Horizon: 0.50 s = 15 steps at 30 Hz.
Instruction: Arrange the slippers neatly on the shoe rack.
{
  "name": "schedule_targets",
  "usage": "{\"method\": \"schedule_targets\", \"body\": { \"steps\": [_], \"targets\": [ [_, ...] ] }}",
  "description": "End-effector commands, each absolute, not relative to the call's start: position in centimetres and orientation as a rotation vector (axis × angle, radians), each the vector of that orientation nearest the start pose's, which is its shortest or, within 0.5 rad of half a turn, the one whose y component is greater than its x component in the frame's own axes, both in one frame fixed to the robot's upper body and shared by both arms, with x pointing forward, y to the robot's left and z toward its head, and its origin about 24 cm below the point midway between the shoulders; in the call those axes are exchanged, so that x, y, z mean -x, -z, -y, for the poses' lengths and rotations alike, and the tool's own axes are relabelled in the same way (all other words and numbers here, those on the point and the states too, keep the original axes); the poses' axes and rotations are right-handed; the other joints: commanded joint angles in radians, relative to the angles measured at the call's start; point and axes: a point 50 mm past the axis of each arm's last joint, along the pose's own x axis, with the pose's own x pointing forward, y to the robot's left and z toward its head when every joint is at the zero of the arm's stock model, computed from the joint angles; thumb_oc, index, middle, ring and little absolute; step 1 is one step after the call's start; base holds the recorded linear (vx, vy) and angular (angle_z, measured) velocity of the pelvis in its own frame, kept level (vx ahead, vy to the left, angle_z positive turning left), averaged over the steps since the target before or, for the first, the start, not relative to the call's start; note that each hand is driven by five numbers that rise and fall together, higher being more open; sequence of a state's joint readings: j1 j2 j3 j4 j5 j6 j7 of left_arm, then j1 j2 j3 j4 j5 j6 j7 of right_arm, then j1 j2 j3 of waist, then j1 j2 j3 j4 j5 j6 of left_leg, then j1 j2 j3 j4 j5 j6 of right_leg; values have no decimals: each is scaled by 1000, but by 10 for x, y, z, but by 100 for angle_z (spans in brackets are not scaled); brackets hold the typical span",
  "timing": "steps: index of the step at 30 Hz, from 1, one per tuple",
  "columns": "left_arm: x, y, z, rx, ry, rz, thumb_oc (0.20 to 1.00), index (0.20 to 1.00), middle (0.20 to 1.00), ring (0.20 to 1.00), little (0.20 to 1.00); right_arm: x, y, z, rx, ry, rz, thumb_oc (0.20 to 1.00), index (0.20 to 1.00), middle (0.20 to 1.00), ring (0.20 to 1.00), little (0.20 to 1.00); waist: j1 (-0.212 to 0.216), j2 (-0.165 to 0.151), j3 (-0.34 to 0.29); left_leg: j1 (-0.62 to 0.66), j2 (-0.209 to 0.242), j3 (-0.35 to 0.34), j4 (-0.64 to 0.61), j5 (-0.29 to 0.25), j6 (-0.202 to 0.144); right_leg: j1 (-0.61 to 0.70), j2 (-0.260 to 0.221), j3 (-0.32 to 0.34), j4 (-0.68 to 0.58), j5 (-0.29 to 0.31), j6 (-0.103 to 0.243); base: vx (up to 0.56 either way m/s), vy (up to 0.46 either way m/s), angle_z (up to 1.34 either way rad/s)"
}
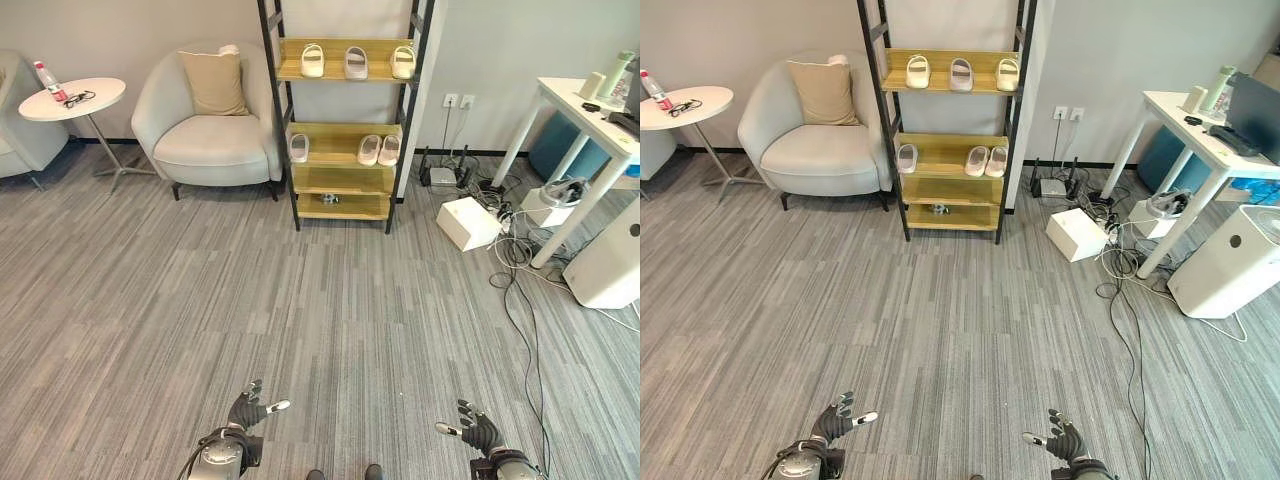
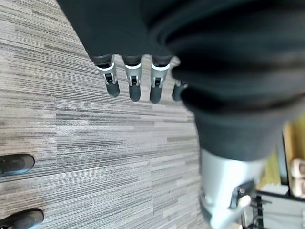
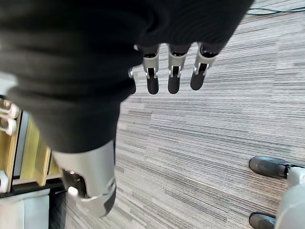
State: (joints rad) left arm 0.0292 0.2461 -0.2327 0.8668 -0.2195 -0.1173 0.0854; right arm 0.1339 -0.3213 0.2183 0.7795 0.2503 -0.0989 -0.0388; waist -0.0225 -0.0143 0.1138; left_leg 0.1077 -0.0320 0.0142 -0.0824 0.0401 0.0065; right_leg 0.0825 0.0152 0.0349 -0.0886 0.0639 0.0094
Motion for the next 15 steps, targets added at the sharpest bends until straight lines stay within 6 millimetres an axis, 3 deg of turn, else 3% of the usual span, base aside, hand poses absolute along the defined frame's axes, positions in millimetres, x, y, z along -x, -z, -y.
{"method": "schedule_targets", "body": {
  "steps": [1, 8, 10, 15],
  "targets": [
    [-184, 113, -212, -195, -70, -716, 1000, 1000, 1000, 1000, 1000, -141, 119, 231, 180, 48, -790, 1000, 1000, 1000, 1000, 1000, -6, -25, -36, 1, 11, -52, -5, -34, -28, 7, -47, 52, 1, -34, 97, 13, -16, -9],
    [-191, 109, -204, -145, -70, -684, 1000, 1000, 1000, 1000, 1000, -149, 119, 219, 140, 22, -771, 1000, 1000, 1000, 1000, 1000, -10, -22, -37, 6, 14, -49, -5, -31, -32, 14, -46, 49, 1, -38, 94, -1, -12, -4],
    [-193, 110, -202, -142, -65, -688, 1000, 1000, 1000, 1000, 1000, -154, 117, 218, 138, 23, -761, 1000, 1000, 1000, 1000, 1000, -14, -23, -28, -13, 15, -49, -5, -17, -48, 2, -54, 26, 9, -33, 93, -60, 1, 19],
    [-183, 117, -202, -157, -58, -727, 1000, 1000, 1000, 1000, 1000, -153, 118, 216, 156, -5, -768, 1000, 1000, 1000, 1000, 1000, -8, -19, -35, -12, 17, -46, -5, -24, -40, 2, -52, 27, 3, -30, 94, -3, -2, 7]
  ]
}}
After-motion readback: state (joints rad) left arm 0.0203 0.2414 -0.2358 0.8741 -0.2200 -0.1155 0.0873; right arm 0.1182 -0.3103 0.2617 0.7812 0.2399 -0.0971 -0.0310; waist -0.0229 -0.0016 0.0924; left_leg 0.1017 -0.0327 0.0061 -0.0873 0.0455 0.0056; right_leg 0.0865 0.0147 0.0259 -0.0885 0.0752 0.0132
